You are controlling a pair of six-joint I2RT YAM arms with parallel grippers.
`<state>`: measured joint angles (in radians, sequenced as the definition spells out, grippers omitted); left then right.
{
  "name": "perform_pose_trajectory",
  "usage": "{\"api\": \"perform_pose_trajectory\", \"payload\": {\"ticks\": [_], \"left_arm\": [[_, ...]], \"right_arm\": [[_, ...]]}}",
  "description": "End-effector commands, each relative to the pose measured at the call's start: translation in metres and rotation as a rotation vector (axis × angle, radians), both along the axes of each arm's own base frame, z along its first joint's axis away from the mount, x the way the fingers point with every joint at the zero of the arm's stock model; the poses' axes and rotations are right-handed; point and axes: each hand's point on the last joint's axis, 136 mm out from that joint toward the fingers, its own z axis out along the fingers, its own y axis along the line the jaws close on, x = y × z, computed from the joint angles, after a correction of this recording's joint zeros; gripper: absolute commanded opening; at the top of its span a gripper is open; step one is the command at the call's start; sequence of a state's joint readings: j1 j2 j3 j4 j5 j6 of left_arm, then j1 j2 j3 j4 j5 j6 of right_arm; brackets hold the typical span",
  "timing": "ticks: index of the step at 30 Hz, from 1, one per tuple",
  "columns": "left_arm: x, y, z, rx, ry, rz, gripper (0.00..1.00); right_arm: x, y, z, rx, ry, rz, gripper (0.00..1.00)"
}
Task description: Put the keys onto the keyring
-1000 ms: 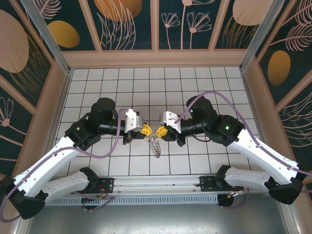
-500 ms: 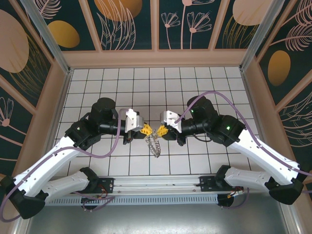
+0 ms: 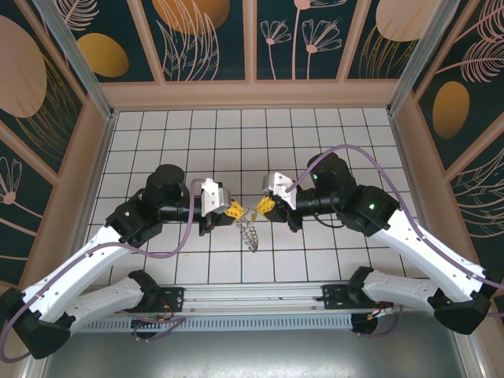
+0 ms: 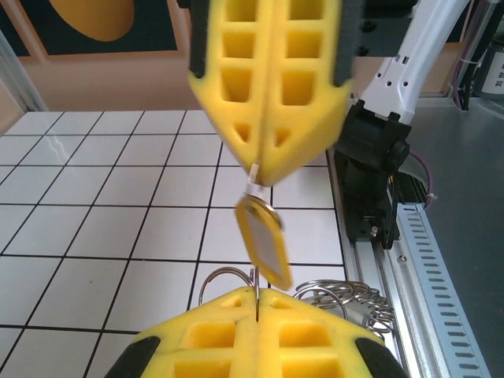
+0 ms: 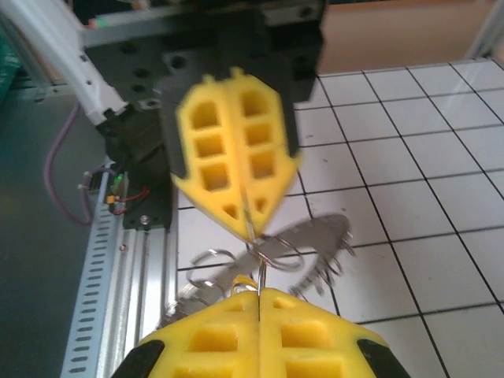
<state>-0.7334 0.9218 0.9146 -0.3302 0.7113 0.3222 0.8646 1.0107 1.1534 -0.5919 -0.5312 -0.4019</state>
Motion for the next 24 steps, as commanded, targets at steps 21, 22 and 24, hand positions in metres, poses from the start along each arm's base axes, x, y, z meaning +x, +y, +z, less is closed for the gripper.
{"api": "perform_pose_trajectory", "payload": {"ticks": [21,22,24], "left_arm": [[0.001,0.011,0.017,-0.093,-0.069,0.076,0.00],[0.001,0.011,0.017,-0.093,-0.069,0.079,0.00],[0.001,0.011,0.017,-0.094,-0.070,0.081,0.00]], "right_arm": [[0.069,-0.062,-0.068,0.016,0.355,-0.493,0.00],[0.072,-0.066,-0.073,0.019,0.376,-0.513,0.00],[0.083,-0.073,-0.082,0.032,0.409,-0.562,0.00]]}}
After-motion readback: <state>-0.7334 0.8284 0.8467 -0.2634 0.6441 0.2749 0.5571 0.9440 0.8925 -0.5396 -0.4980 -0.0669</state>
